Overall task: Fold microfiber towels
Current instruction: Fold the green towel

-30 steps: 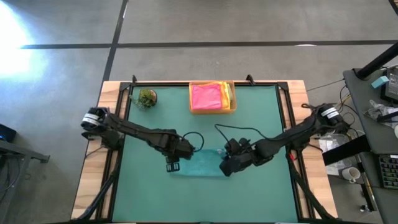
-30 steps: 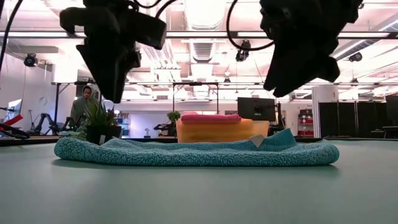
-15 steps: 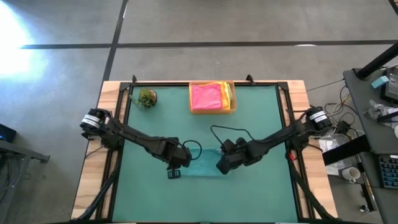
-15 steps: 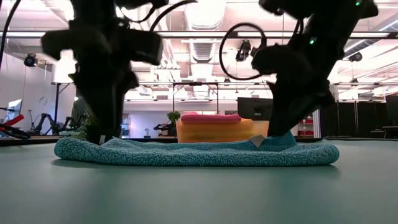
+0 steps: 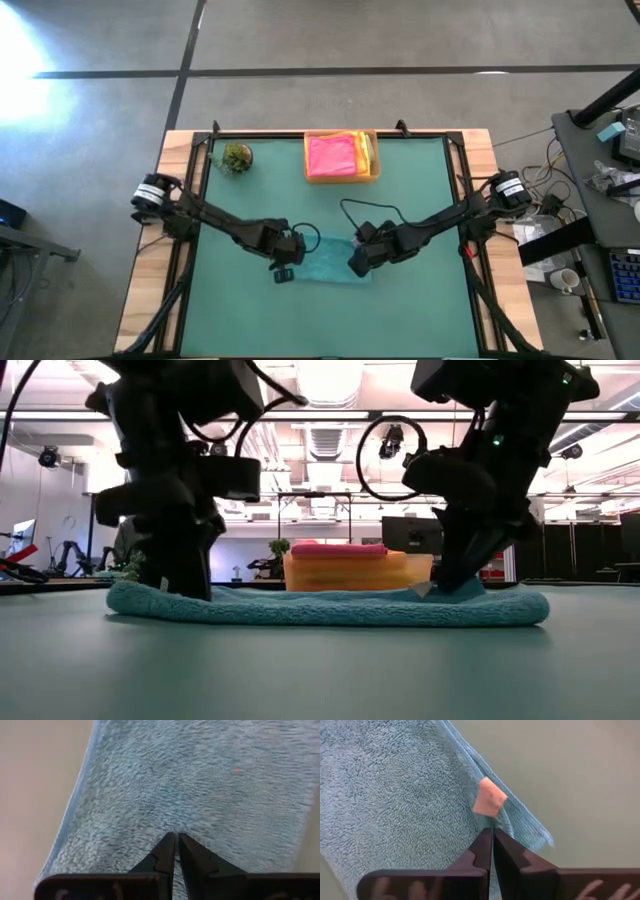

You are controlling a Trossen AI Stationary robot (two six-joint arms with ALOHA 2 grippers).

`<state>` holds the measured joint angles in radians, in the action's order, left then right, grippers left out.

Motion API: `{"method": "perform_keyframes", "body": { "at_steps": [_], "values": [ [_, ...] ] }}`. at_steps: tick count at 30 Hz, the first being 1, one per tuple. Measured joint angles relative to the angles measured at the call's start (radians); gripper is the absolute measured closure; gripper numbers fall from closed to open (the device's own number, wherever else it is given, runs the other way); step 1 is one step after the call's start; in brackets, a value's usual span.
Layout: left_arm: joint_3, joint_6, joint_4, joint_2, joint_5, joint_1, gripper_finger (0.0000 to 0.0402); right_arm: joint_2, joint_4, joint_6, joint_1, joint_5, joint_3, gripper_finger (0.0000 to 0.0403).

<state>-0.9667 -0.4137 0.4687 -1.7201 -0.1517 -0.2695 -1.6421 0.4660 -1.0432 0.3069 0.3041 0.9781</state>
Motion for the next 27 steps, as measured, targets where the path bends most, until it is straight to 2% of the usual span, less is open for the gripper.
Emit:
{"method": "perform_keyframes", "body": {
  "at_steps": [6, 14, 20, 24, 27],
  "values": [
    [0.034, 0.033, -0.023, -0.004, -0.035, 0.052, 0.0389, 0.0, -0.001, -0.059, 0.0, -0.053, -0.02, 0.0394],
    [0.025, 0.246, -0.038, -0.015, -0.232, 0.167, 0.0389, 0.0, -0.053, -0.068, 0.006, -0.139, -0.025, 0.0394],
    [-0.019, 0.265, 0.043, 0.014, -0.233, 0.227, 0.0388, 0.017, -0.055, -0.021, 0.01, -0.147, 0.007, 0.0394],
    [-0.056, 0.243, 0.071, 0.065, -0.219, 0.211, 0.0388, 0.058, -0.051, -0.012, 0.01, -0.13, 0.016, 0.0394],
    [-0.076, 0.162, 0.016, 0.102, -0.177, 0.176, 0.0388, 0.101, -0.051, -0.012, 0.012, -0.08, 0.016, 0.0394]
  ]
}}
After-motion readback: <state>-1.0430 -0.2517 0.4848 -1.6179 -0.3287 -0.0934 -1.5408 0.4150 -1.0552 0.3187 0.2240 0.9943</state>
